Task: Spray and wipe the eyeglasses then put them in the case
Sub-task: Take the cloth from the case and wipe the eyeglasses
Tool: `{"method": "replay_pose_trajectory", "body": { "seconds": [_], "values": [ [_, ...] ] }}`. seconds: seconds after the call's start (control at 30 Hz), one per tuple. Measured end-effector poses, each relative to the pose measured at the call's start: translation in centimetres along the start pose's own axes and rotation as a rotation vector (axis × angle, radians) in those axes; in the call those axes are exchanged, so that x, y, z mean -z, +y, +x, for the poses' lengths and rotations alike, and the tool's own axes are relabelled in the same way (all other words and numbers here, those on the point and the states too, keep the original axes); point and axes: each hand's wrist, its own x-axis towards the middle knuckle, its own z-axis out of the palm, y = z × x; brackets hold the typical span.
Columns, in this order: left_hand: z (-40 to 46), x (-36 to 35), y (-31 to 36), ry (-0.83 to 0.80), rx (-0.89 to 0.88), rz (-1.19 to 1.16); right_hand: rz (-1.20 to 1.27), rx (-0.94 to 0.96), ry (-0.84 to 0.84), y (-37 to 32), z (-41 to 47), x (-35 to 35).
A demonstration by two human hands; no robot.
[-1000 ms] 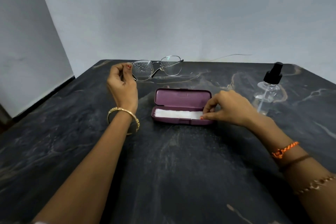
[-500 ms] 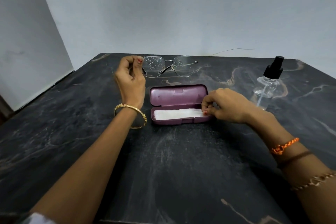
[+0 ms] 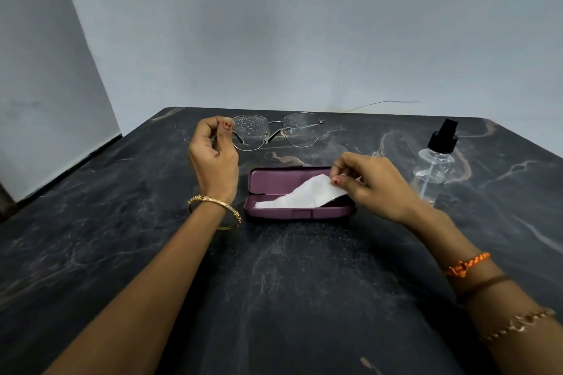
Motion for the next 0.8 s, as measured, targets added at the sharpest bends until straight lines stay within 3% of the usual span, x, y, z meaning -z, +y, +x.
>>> {"method": "replay_pose_trajectory", "body": {
  "seconds": [0.13,0.3,0.47,0.6,0.8],
  "values": [
    [-0.1,0.1,0.1,0.008,0.013,-0.004,0.512,-0.166,0.086,-0.9,0.1,-0.2],
    [-0.2,0.0,0.2,0.002,0.013,-0.004,1.031,-0.431,0.073,-1.4,0.2,-0.2],
    [-0.5,-0.4,0.6,0.017,0.040,-0.017,1.433,-0.594,0.264,-0.9,0.8,0.4],
    [-1.2,-1.0,1.3,0.009,0.039,0.000,1.648,-0.579,0.400,-0.6,1.1,1.1],
    [-2.2,-1.6,2.0,0.009,0.027,0.048,1.761,-0.458,0.550,-1.1,1.1,1.5]
  ]
}}
